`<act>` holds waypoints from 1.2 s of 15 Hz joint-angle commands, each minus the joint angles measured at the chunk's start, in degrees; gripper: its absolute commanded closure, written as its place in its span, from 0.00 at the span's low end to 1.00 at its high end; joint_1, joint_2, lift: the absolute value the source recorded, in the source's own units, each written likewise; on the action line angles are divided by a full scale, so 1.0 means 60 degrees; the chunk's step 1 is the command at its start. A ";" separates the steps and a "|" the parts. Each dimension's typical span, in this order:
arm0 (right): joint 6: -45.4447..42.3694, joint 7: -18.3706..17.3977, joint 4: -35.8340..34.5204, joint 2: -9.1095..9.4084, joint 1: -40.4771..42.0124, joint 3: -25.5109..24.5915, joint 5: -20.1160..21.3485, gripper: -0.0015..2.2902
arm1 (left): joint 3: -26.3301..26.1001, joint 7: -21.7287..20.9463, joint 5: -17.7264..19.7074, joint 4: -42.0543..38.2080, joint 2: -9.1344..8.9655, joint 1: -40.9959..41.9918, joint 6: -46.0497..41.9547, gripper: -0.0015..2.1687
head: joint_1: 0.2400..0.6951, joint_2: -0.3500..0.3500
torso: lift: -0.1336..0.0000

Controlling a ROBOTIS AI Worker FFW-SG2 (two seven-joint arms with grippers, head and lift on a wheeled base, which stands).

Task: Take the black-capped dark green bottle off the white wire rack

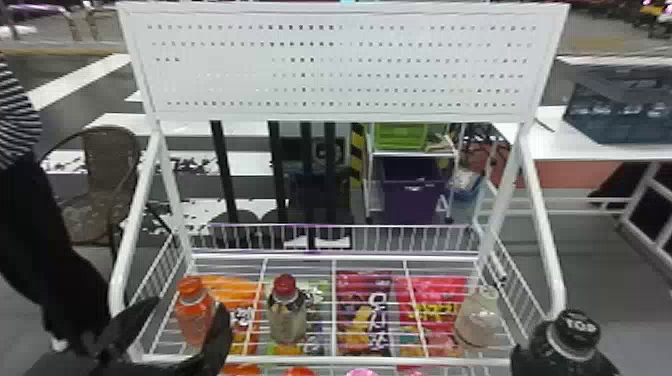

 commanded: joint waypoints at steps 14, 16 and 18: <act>-0.0058 0.0075 -0.0165 0.0027 0.0205 -0.0204 -0.0103 0.66 | -0.0040 0.0000 0.0023 -0.0066 -0.0014 0.0016 0.0012 0.07 | 0.57 0.50 | 1.00; -0.0058 0.0075 -0.0165 0.0027 0.0219 -0.0204 -0.0103 0.66 | -0.0040 0.0000 0.0009 -0.0081 -0.0014 0.0030 0.0012 0.07 | 0.57 0.50 | 1.00; -0.0087 0.0075 -0.0165 0.0027 0.0234 -0.0233 -0.0103 0.66 | -0.0040 0.0000 0.0009 -0.0081 -0.0014 0.0045 0.0012 0.07 | 0.57 0.50 | 1.00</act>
